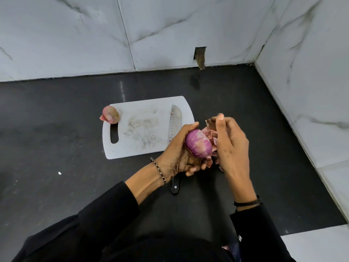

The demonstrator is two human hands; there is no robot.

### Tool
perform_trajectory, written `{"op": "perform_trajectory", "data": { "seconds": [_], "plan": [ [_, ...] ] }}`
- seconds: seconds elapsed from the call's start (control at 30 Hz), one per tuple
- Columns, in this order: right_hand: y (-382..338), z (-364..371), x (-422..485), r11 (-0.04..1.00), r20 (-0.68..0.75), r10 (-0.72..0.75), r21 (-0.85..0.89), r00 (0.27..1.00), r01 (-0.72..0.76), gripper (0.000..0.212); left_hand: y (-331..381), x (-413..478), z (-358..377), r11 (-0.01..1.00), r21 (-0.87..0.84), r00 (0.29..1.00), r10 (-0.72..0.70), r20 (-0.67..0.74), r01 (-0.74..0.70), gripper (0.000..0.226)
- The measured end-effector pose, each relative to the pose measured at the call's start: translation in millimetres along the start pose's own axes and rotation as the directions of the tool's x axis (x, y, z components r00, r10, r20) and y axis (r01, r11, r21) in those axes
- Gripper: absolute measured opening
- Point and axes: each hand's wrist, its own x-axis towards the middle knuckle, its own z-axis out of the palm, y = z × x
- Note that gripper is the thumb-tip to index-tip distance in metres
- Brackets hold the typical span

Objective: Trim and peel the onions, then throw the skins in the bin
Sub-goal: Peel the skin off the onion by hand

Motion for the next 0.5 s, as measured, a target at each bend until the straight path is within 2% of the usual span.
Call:
{"op": "perform_trajectory", "data": {
  "seconds": [0.07,0.13,0.23,0.33,0.43,0.5],
  "plan": [
    [3,-5,3,0.993,-0.032,-0.058,-0.107,0.998,0.054,0.023,3,0,-1,1.0,-0.01,1.0,-0.002,-0.012,0.001,0.076],
    [6,-9,5,0.991,-0.068,-0.078,-0.113,0.995,0.07,0.009,5,2,-3,0.999,-0.031,0.999,-0.01,-0.037,0.009,0.073],
    [2,-10,3,0.994,-0.11,-0.089,-0.08,0.99,0.08,0.011,7,3,-5,0.998,-0.059,0.997,0.003,-0.077,-0.007,0.068],
    [-6,-6,-2,0.997,-0.14,-0.067,-0.043,0.988,0.062,0.026,10,7,-1,0.995,-0.094,0.995,0.024,-0.095,-0.033,0.062],
    [-12,3,-8,0.998,-0.116,-0.066,-0.026,0.991,0.063,0.038,10,13,3,0.994,-0.112,0.986,0.0,-0.167,-0.019,0.061],
    [-15,11,-11,0.998,-0.061,-0.039,0.043,0.997,0.042,0.039,8,14,6,0.993,-0.11,0.968,0.013,-0.251,-0.041,0.051]
  ]
}}
